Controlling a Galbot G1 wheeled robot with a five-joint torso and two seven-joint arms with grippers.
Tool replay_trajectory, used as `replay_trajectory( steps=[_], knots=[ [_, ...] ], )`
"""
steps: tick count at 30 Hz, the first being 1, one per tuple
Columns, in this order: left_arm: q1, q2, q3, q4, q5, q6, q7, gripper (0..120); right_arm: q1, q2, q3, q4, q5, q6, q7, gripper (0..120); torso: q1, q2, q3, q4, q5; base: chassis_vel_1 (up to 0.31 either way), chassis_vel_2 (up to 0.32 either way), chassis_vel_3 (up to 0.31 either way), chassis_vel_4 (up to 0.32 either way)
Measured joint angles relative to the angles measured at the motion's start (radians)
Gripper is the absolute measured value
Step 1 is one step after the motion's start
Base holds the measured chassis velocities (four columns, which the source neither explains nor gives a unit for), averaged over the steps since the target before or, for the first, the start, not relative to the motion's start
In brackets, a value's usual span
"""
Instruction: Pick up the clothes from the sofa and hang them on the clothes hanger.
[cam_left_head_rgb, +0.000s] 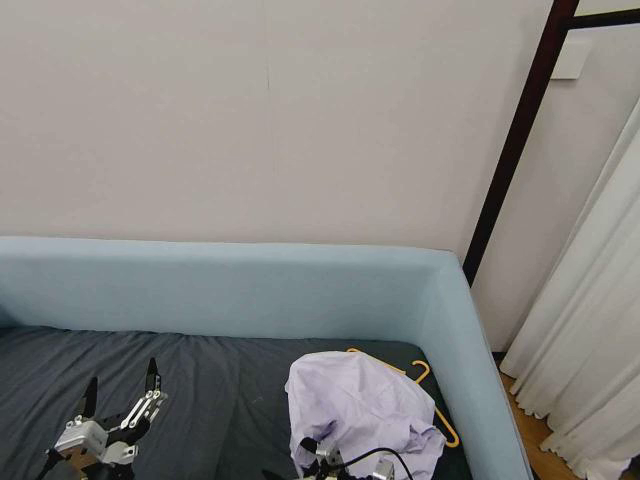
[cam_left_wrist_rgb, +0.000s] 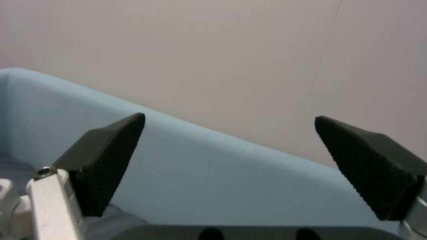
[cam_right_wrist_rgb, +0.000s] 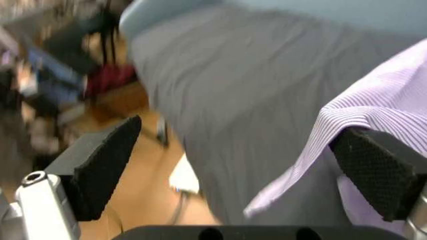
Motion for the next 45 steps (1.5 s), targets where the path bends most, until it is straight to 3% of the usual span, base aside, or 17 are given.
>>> replay_trajectory(
  steps=[6, 13, 15, 16, 17, 20, 21, 25, 31, 38, 42, 45],
  knots=[
    [0.001, -0.008, 0.003, -0.005, 0.007, 0.0, 0.0, 100, -0.023, -0.037, 0.057, 0.009, -0.163, -0.006, -0.056, 100, 0.0, 0.0, 0.0, -0.0002, -0.0001, 0.0, 0.0, 0.0, 0.0],
    [0.004, -0.018, 0.009, -0.019, 0.016, 0.0, 0.001, 100, -0.043, -0.082, 0.053, 0.092, -0.204, -0.069, 0.156, 100, 0.0, 0.0, 0.0, 0.0001, -0.0001, 0.0, 0.0, 0.0, 0.0],
    [0.005, -0.018, 0.008, -0.019, 0.016, -0.001, 0.001, 100, -0.059, -0.109, 0.01, 0.185, -0.054, -0.198, 0.329, 100, 0.0, 0.0, 0.0, -0.0001, 0.0, 0.0, 0.0, 0.0, 0.0],
    [0.006, -0.017, 0.007, -0.019, 0.016, -0.002, 0.001, 100, -0.063, -0.122, -0.032, 0.269, 0.104, -0.319, 0.486, 100, 0.0, 0.0, 0.0, -0.0003, -0.0005, 0.0, 0.0, 0.0, 0.0],
    [0.006, -0.017, 0.007, -0.019, 0.016, -0.002, 0.001, 100, -0.063, -0.122, -0.032, 0.269, 0.104, -0.319, 0.486, 100, 0.0, 0.0, 0.0, -0.0003, -0.0005, 0.0, 0.0, 0.0, 0.0],
    [0.007, -0.017, 0.006, -0.02, 0.016, -0.003, 0.001, 100, -0.033, -0.106, -0.104, 0.395, 0.416, -0.536, 0.798, 100, 0.0, 0.0, 0.0, 0.0, -0.0003, 0.0, 0.0, 0.0, 0.0],
    [0.008, -0.018, 0.008, -0.023, 0.016, -0.004, 0.001, 100, -0.01, -0.086, -0.122, 0.417, 0.539, -0.598, 0.96, 100, 0.0, 0.0, 0.0, 0.0006, -0.0001, 0.0, 0.0, 0.0, 0.0],
    [0.01, -0.019, 0.011, -0.03, 0.016, -0.004, 0.001, 100, 0.011, -0.071, -0.135, 0.381, 0.549, -0.626, 1.118, 100, 0.0, 0.0, 0.0, 0.0001, -0.0001, 0.0, 0.0, 0.0, 0.0],
    [0.013, -0.016, 0.007, -0.035, 0.016, -0.005, 0.001, 100, 0.018, -0.093, -0.107, 0.275, 0.288, -0.604, 1.082, 100, 0.0, 0.0, 0.0, -0.0001, 0.0, 0.0, 0.0, 0.0, 0.0],
    [0.016, -0.021, 0.009, -0.039, 0.019, -0.007, 0.001, 100, 0.018, -0.111, -0.059, 0.127, -0.016, -0.495, 0.91, 100, 0.0, 0.0, 0.0, 0.0, 0.0, 0.0, 0.0, 0.0, 0.0],
    [0.019, -0.021, 0.007, -0.045, 0.02, -0.007, 0.001, 100, -0.004, -0.117, -0.037, 0.043, -0.245, -0.385, 0.79, 100, 0.0, 0.0, 0.0, 0.0, 0.0, 0.0, 0.0, 0.0, 0.0],
    [0.019, -0.021, 0.005, -0.045, 0.02, -0.007, 0.001, 100, -0.028, -0.126, -0.024, 0.023, -0.335, -0.308, 0.721, 100, 0.0, 0.0, 0.0, -0.0001, 0.0, 0.0, 0.0, 0.0, 0.0]
  ],
)
